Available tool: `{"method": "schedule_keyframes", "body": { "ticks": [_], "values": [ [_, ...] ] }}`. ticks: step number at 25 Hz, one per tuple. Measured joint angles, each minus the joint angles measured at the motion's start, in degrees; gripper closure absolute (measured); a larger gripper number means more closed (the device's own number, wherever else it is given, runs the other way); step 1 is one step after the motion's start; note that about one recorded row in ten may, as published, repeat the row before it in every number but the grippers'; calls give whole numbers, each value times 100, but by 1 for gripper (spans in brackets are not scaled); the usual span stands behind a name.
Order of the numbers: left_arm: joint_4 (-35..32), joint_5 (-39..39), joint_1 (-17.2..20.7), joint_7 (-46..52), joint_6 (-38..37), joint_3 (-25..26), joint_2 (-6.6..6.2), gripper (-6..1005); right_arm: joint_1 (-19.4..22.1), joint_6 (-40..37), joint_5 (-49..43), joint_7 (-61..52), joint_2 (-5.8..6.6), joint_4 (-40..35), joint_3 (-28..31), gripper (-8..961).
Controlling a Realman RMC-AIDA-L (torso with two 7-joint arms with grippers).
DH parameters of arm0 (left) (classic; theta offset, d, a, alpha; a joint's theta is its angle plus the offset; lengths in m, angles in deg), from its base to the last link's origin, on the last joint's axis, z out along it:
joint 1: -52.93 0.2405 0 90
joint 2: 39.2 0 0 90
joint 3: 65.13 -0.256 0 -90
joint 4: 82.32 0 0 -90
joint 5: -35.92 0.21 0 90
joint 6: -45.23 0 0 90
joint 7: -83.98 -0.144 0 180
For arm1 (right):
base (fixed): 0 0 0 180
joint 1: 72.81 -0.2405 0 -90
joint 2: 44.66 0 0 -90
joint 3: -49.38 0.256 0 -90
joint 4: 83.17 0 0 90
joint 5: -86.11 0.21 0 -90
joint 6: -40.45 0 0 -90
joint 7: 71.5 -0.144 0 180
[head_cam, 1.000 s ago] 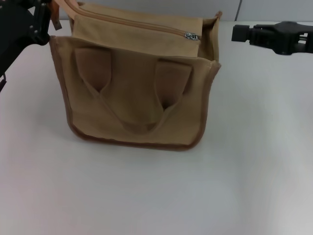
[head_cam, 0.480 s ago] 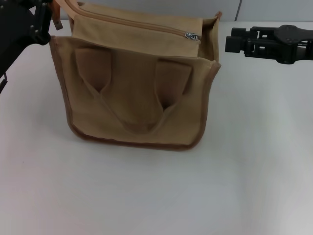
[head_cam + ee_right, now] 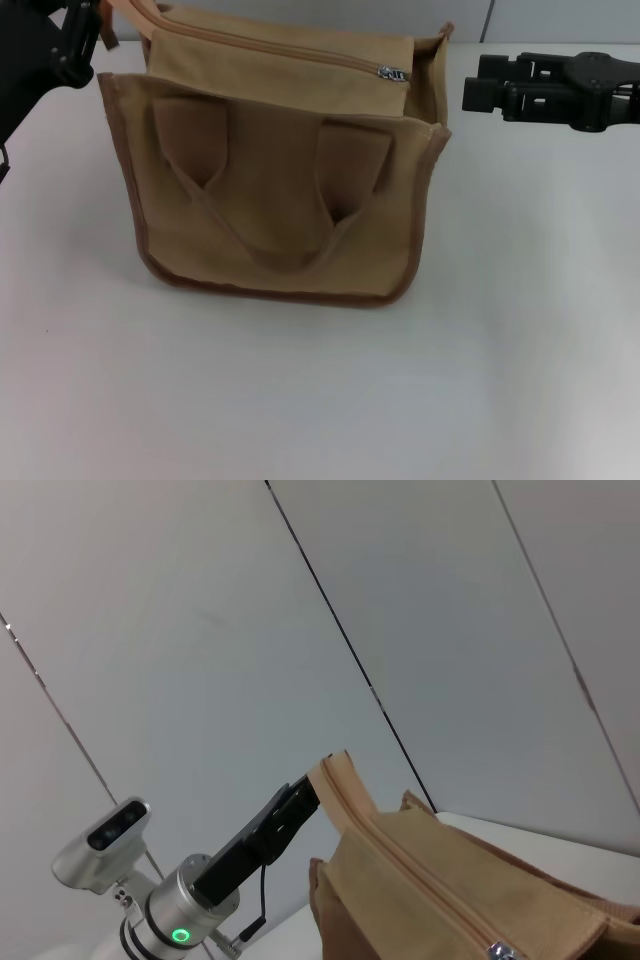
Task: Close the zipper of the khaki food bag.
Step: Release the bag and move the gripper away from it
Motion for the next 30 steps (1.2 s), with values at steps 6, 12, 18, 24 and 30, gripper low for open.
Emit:
{"method": "schedule_keyframes", "body": {
  "ticks": [6,12,18,24,30],
  "values": [
    [-64,26,38,34,64,-9,-20,869,-14,-45,0,0,20,6,-3,179],
    [-521,234,171,476,249,-45,-65,563,-16,-54,0,0,44,11,-1,179],
    [-1631,767,468,1370,690,-46,-63,363,-26,-128,-1,37,56,18,54,179],
    [-2923,1920,778,2402,1184,-31,-79,214,-26,-134,-29,67,84,18,72,179],
    [-3893,2941,916,3419,603,-13,-304,167,-25,-143,-49,111,109,19,132,179]
  ]
}}
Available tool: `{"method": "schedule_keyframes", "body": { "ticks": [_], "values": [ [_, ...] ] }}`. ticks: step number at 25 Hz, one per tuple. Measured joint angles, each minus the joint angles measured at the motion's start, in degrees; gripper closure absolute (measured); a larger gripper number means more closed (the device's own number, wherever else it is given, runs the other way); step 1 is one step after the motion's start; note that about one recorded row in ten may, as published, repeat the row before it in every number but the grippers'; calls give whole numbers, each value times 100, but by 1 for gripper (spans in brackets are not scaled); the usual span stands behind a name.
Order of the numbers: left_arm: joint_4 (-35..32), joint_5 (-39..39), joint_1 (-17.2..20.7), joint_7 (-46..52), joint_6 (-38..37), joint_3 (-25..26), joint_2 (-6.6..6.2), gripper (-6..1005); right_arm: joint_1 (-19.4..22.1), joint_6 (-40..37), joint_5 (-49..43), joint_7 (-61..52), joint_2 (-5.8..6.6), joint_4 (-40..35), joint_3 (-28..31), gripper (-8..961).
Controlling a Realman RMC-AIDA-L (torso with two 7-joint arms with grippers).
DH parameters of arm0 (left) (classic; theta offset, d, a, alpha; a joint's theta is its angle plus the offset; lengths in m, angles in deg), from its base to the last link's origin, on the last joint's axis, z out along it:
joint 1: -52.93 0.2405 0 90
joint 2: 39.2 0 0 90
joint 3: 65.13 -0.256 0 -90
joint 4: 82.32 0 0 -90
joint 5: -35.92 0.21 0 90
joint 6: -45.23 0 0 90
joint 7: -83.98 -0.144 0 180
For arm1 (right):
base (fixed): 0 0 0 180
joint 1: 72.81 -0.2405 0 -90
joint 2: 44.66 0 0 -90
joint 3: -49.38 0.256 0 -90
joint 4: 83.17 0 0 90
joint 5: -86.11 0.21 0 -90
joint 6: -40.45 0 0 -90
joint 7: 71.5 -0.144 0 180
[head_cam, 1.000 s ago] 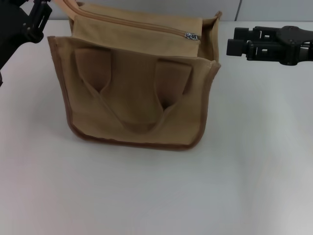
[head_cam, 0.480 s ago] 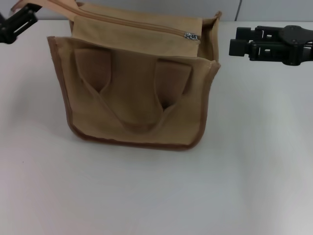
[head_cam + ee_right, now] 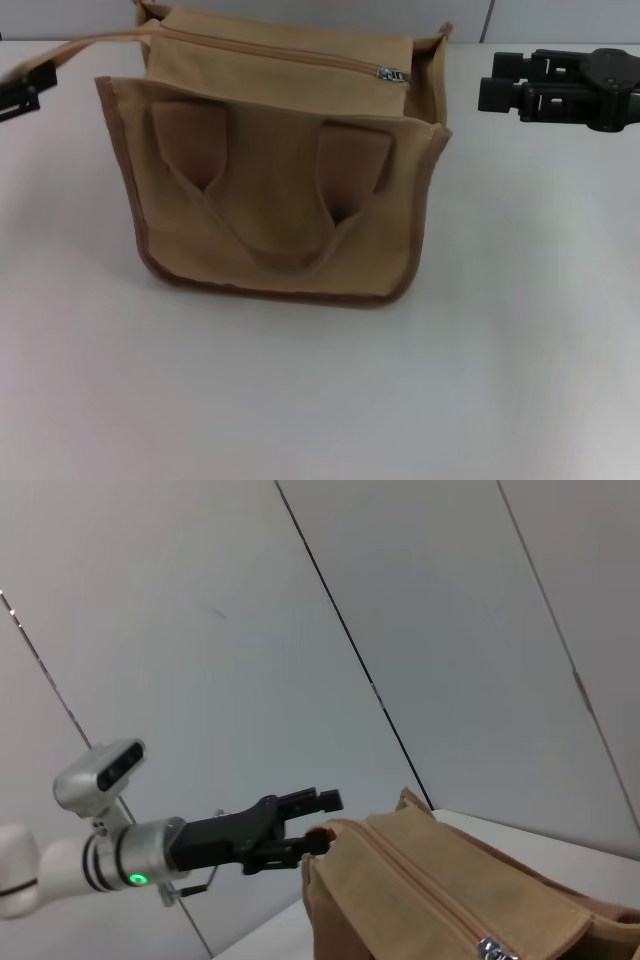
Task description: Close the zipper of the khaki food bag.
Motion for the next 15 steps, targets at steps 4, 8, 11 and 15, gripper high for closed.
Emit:
{"method": "schedule_keyframes", "body": {
  "ticks": [4,8,11,15],
  "values": [
    [-94,100,-7,324,-574,54,-217,167,-6,-23,-3,54,40,103,5,179],
    [-94,120,-54,577,-1270,119,-442,167,-14,-58,-5,74,71,152,6,179],
    [-152,257,-115,734,-1701,96,-512,167,-15,-78,-5,73,77,155,6,179],
    [-150,360,-211,790,-2095,126,-487,167,-17,-180,-5,71,81,166,6,179]
  ]
}}
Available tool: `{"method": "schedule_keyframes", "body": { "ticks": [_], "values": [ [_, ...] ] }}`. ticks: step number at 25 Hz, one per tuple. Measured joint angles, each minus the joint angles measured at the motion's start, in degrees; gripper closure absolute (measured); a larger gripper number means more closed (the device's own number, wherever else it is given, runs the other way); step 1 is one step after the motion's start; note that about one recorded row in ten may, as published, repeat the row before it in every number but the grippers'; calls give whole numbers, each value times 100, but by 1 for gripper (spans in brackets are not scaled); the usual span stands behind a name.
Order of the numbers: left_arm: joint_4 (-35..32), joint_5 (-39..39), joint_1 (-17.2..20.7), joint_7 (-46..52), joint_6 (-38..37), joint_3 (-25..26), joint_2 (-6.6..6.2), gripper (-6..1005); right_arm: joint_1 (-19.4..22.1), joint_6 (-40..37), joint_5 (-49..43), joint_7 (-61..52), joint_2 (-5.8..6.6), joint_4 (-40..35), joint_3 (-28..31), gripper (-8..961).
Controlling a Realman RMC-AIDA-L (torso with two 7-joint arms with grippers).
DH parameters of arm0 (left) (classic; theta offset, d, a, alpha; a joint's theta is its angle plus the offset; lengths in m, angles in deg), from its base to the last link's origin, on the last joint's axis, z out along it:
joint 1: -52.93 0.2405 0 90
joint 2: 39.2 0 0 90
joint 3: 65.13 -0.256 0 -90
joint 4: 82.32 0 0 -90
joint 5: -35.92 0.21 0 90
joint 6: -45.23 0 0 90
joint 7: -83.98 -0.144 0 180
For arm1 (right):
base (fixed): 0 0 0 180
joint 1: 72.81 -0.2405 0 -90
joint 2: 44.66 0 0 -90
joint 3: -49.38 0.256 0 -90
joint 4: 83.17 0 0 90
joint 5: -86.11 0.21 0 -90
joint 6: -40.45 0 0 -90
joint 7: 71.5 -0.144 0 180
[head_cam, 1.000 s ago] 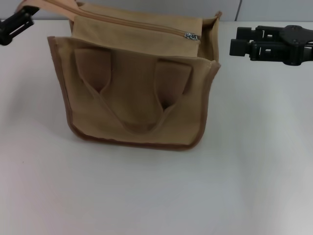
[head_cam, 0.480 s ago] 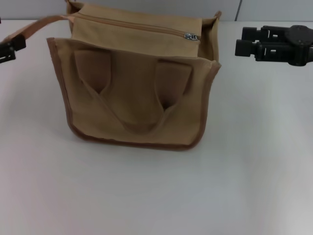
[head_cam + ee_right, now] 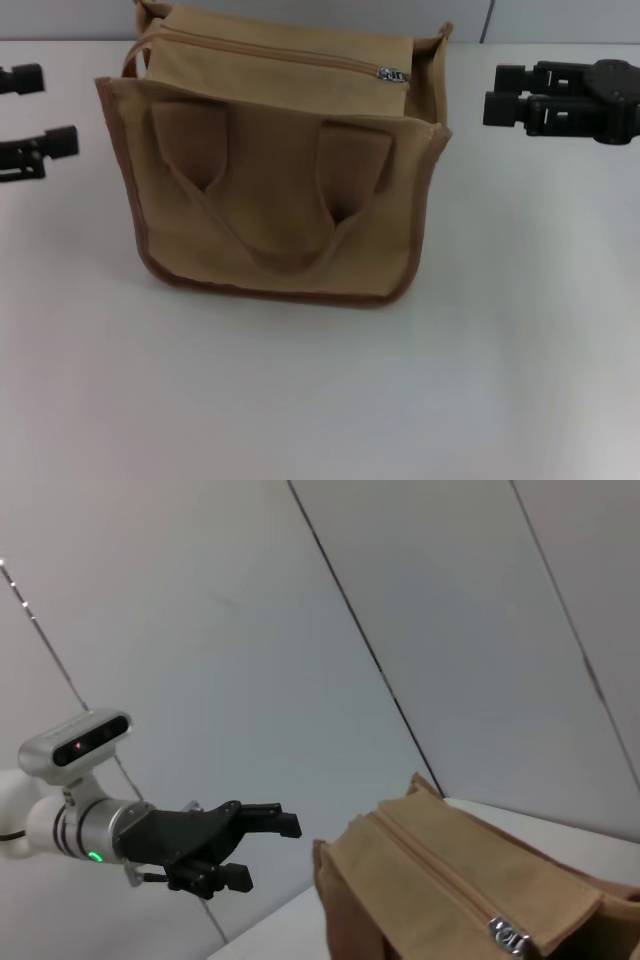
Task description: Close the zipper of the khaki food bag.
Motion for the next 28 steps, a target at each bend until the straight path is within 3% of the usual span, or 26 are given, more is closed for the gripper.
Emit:
{"method": "schedule_keyframes", "body": {
  "ticks": [6,8,11,12,17,20,21,23,25,28],
  "values": [
    [383,-415,-113,-70,-551,13,32,167,35,-362,42,601,13,286,47,179],
    [973,-567,-289,-123,-767,-32,49,167,43,-634,89,1078,12,550,203,179],
    [1267,-569,-371,-178,-817,-83,54,167,54,-1068,124,1829,-21,996,523,179],
    [1870,-537,-510,-432,-852,-399,94,167,63,-1183,125,2089,-31,1164,594,179],
    [2128,-501,-555,-584,-843,-649,146,167,195,-1489,104,3483,-38,2036,628,179],
    [2844,-309,-637,-1272,-810,-1373,350,167,306,-1479,-38,4282,-75,2379,561,179],
    [2844,-309,-637,-1272,-810,-1373,350,167,359,-1437,-261,4706,-113,2535,538,179],
    [3184,21,-641,-1836,-747,-1521,489,167,375,-1386,-389,4872,-133,2594,531,179],
    [3350,329,-650,-2169,-443,-1527,580,167,388,-1050,-1038,5329,-244,2774,526,179],
    [3366,471,-664,-2225,-192,-1531,615,167,349,-831,-1460,5411,-311,2794,526,179]
  ]
}}
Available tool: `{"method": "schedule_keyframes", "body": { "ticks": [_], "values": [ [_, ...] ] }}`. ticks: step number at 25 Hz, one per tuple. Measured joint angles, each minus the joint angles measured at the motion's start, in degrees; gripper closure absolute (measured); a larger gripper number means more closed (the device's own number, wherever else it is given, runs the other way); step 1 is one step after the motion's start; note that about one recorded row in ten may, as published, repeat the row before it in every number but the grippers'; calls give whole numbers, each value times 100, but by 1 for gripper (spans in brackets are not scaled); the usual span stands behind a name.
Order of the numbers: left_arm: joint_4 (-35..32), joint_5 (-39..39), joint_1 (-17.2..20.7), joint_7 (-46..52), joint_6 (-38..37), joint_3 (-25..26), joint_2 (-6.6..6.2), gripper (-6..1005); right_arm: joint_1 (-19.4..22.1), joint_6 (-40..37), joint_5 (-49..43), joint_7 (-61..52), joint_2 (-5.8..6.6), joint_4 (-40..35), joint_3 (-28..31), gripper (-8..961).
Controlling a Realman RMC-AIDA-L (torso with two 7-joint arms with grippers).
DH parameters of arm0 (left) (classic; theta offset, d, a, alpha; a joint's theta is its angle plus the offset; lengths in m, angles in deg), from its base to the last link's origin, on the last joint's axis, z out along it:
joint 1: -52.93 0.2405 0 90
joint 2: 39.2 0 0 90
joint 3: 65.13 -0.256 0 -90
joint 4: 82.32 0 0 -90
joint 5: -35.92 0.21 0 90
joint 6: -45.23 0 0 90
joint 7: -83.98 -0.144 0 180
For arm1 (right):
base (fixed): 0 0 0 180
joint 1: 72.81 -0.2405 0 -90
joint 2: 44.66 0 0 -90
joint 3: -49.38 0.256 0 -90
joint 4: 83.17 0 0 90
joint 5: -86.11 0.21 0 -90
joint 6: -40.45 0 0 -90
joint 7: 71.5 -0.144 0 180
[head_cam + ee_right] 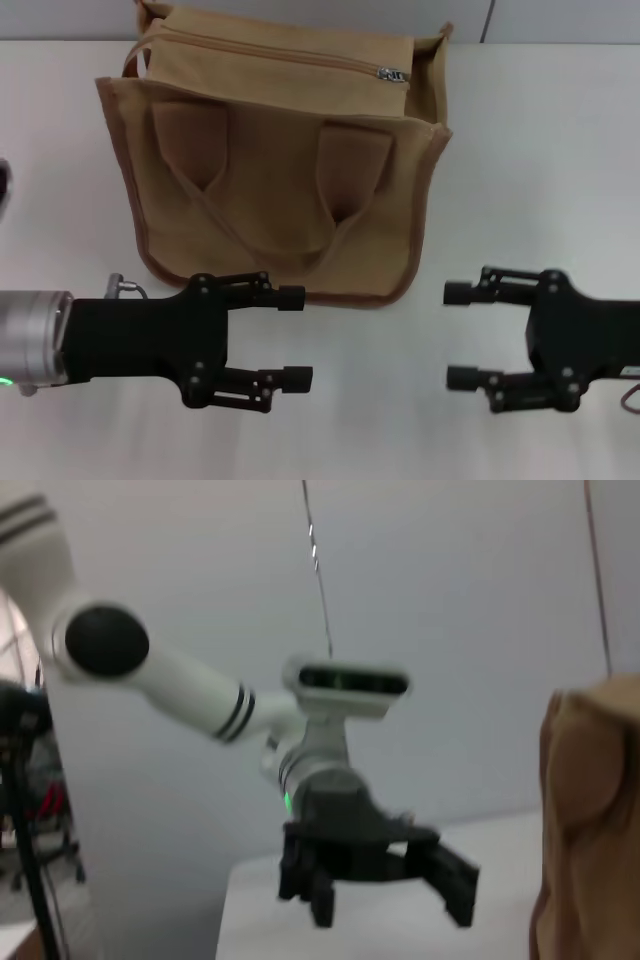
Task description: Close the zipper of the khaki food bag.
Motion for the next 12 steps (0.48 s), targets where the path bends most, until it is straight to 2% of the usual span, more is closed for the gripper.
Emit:
{"method": "schedule_keyframes", "body": {
  "ticks": [2,9,10,12],
  "values": [
    [26,111,-37,-36,220,-7,6,167,-36,102,-186,5,-12,3,0,179],
    [47,174,-74,-75,273,-10,-5,167,-60,271,-287,70,-12,12,-16,179],
    [55,207,-105,-83,330,-14,-46,167,-60,278,-288,98,-12,26,-17,179],
    [56,212,-105,-83,330,-15,-51,167,-59,280,-290,100,-12,52,-17,179]
  ]
}}
